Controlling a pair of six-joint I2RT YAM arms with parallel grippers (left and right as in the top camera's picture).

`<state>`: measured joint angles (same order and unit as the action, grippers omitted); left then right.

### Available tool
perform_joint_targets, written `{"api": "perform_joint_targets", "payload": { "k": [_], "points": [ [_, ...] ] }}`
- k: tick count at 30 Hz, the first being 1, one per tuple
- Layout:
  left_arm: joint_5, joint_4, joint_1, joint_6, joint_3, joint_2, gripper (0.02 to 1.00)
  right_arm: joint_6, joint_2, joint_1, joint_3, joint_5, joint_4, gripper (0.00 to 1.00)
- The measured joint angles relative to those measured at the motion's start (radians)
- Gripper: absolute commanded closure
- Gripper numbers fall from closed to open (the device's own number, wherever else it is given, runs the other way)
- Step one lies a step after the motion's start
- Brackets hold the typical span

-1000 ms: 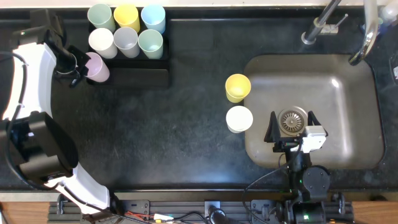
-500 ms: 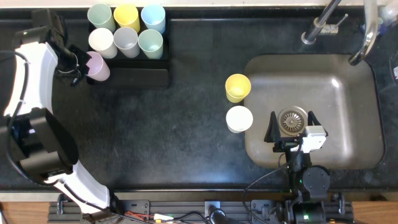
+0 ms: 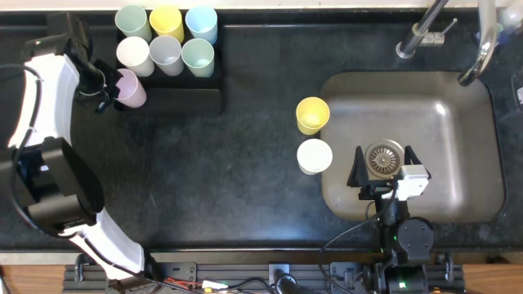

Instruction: Store Cups

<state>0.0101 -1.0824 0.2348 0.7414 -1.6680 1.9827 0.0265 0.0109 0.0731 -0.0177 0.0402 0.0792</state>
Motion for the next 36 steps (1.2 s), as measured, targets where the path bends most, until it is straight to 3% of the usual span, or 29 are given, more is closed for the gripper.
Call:
{"api": "perform_joint_targets", "payload": {
  "k": [1,11,17,21,27,31,36],
  "points": [
    [0.002,0.008,-0.002,0.003,0.000,0.000,0.020,0.000,0.000,0.000,0.000,0.000,0.001,0.003],
    [0.005,0.011,-0.011,0.003,-0.001,-0.002,0.020,0.000,0.000,0.000,0.000,0.000,0.002,0.003],
    [0.001,0.002,-0.072,0.000,-0.001,-0.159,0.020,0.000,0.000,0.000,0.000,0.000,0.001,0.003],
    [-0.036,0.044,-0.283,-0.013,-0.003,-0.273,0.020,0.000,0.000,0.000,0.000,0.000,0.000,0.003],
    [-0.211,0.214,-0.828,0.070,-0.014,-0.242,0.020,0.000,0.000,0.000,0.000,0.000,0.001,0.003],
    [-0.262,0.235,-1.012,0.163,-0.014,-0.179,0.020,0.000,0.000,0.000,0.000,0.000,0.000,0.003],
    [-0.267,0.241,-1.048,0.235,-0.014,-0.142,0.020,0.000,0.000,0.000,0.000,0.000,0.001,0.003]
  ]
}}
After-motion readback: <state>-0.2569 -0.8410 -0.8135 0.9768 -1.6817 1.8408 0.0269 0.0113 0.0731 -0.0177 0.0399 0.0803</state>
